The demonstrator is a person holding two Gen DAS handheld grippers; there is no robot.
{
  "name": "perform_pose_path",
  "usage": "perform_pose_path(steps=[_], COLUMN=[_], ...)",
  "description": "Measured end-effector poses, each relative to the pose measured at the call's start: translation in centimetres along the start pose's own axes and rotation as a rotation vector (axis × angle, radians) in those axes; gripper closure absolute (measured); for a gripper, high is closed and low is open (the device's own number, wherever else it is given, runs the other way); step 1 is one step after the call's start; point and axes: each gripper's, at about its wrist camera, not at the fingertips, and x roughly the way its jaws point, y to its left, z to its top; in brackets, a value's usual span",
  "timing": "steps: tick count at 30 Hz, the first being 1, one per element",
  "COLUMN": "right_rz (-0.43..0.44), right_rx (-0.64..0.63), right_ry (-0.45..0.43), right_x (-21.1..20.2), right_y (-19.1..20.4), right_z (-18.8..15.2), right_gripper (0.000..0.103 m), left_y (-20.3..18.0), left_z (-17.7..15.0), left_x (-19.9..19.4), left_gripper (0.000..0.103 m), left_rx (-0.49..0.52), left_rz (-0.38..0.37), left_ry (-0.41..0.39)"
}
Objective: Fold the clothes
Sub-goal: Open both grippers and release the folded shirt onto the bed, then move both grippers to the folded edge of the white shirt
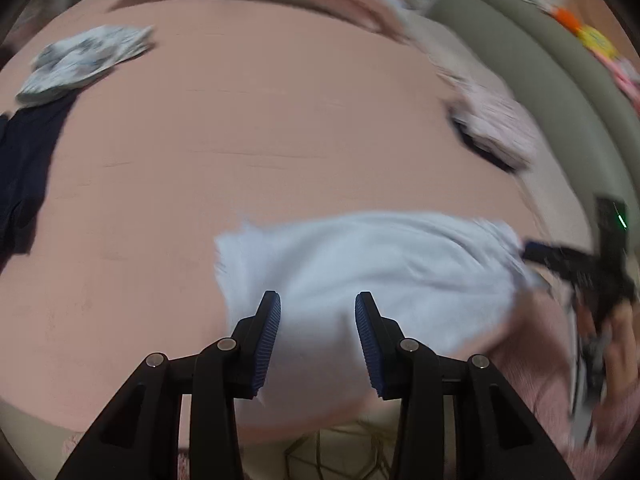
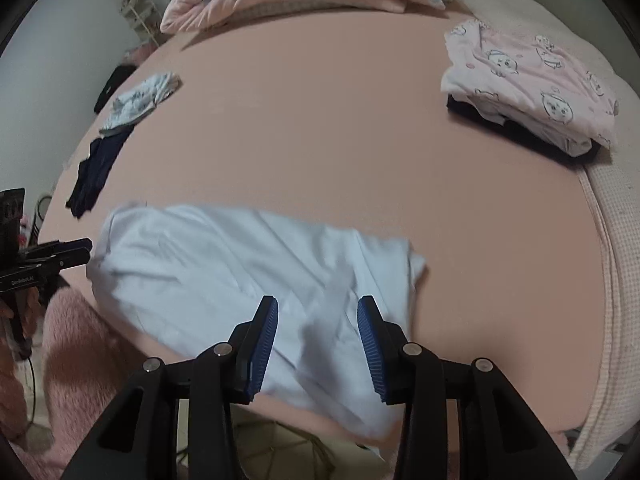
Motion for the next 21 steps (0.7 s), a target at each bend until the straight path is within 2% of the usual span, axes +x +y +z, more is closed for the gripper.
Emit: perform_pose_path(steps=[2, 3, 6, 8, 12, 14, 16, 18, 21], right_rz=[-0.049, -0.077, -0.097, -0.088, -0.112, -0.144, -0.154, -0.154, -0.053], right_rx=[-0.011, -0.023, -0.072, -0.119, -0.26, -0.315, -0.328, -0.317, -0.244], right_ry=[0.038, 0.065, 0.112, 0.103, 0.123, 0.161, 0.188, 0.197, 0.135], right_x=[1.9, 2.8, 4.2, 3.6, 2.2, 1.9, 1.6, 1.1, -0.7], right_y=[0.3, 0.4, 0.7, 0.9, 1.1, 0.9, 0.5, 0.1, 0.4], right_z=[-0.2, -0.6, -2.0, -2.8, -4.6, -5.5, -6.1, -6.3, -5.1], right_gripper=[0.06, 0.06, 0.06, 0.059, 0.057, 0.053, 0.052, 0.052, 0.052], left_y=[0.2, 0.1, -1.1, -1.6, -1.4, -1.2, -0.9, -0.7, -1.5], left_z=[0.3, 0.2, -1.1, -2.2, -3.7, -4.4, -4.4, -3.6, -1.9], left_x=[1.8, 2.5, 2.8, 2.1, 0.9, 0.2, -0.7, -1.9, -2.7], left_gripper=[0.067, 0.067, 0.067, 0.067, 0.067, 0.067, 0.067, 0.067, 0.067], left_rx=[-0.018, 0.004, 0.137, 0.222, 0.306, 0.344, 0.351, 0.322, 0.278], left_rz=[0.075, 0.108, 0.167, 0.169, 0.145, 0.138, 0.135, 0.115, 0.057], left_ry=[0.052, 0.08, 0.109, 0.117, 0.171, 0.195, 0.185, 0.134, 0.047])
